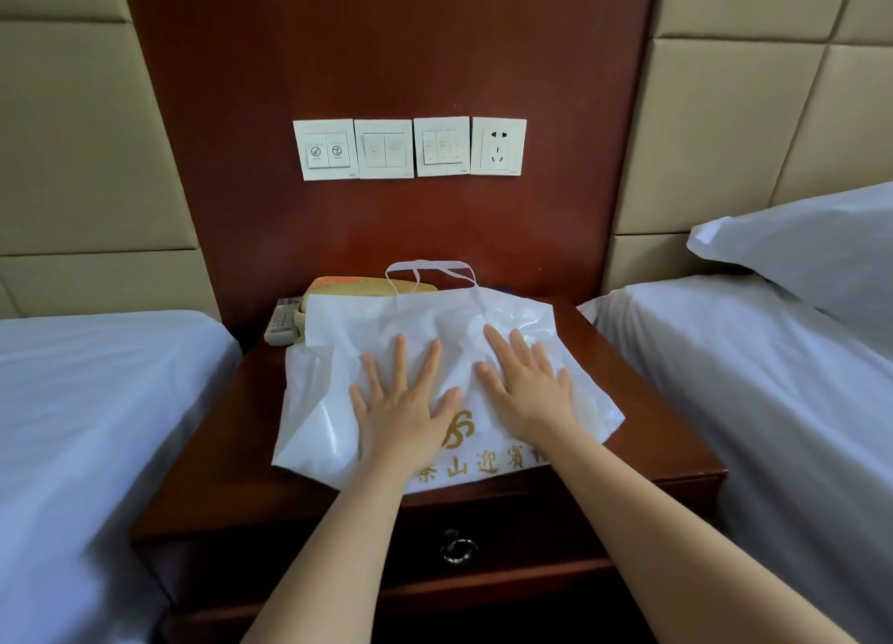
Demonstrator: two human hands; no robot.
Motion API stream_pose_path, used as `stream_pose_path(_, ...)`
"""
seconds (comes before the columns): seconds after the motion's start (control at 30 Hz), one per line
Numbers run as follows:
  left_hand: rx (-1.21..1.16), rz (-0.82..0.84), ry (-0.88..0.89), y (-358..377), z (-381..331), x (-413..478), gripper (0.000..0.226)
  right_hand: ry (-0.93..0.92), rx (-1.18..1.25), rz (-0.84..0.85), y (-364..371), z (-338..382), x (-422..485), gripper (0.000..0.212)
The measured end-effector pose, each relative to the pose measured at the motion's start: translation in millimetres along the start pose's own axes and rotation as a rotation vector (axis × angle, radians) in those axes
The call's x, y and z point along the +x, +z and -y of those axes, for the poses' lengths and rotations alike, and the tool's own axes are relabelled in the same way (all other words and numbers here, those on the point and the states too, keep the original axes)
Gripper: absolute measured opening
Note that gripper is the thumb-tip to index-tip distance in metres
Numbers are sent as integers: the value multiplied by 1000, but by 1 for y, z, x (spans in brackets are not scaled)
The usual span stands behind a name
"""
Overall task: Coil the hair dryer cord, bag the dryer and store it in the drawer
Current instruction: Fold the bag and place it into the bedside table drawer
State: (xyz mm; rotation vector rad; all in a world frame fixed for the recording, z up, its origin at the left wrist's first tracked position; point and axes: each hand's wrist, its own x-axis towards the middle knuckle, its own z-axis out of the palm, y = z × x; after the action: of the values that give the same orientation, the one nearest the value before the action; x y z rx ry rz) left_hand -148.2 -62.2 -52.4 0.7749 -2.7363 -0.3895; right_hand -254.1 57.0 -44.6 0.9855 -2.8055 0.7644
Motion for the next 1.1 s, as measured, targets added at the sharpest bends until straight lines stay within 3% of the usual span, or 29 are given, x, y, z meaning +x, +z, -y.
stream_pose_path(0.13,5,5,7,6,1,6,65,-19,22,-9,4,-2,6,56)
stream_pose_path(0.33,-44,144,-18,-5,3,-20,65,-7,-49,78,-9,-3,-14,60)
stream_pose_path(0.53,-133,-52,116,-14,2,-95,53,-211,-13,-88,-12,-13,-109,73)
stream_pose_path(0.7,-187,-199,159,-13,6,-152,44,-249,119,-214,-5,3,-168,42)
stream_pose_path(0.8,-174,-163,109,2,11,-181,44,-131,241,-63,11,8,-191,35)
stream_pose_path(0.93,4,-30,50,15,34,-194,56,145,518,116,24,10,-191,43)
stream_pose_path(1.1,109,-18,32,15,63,-189,63,400,867,180,43,17,-168,38)
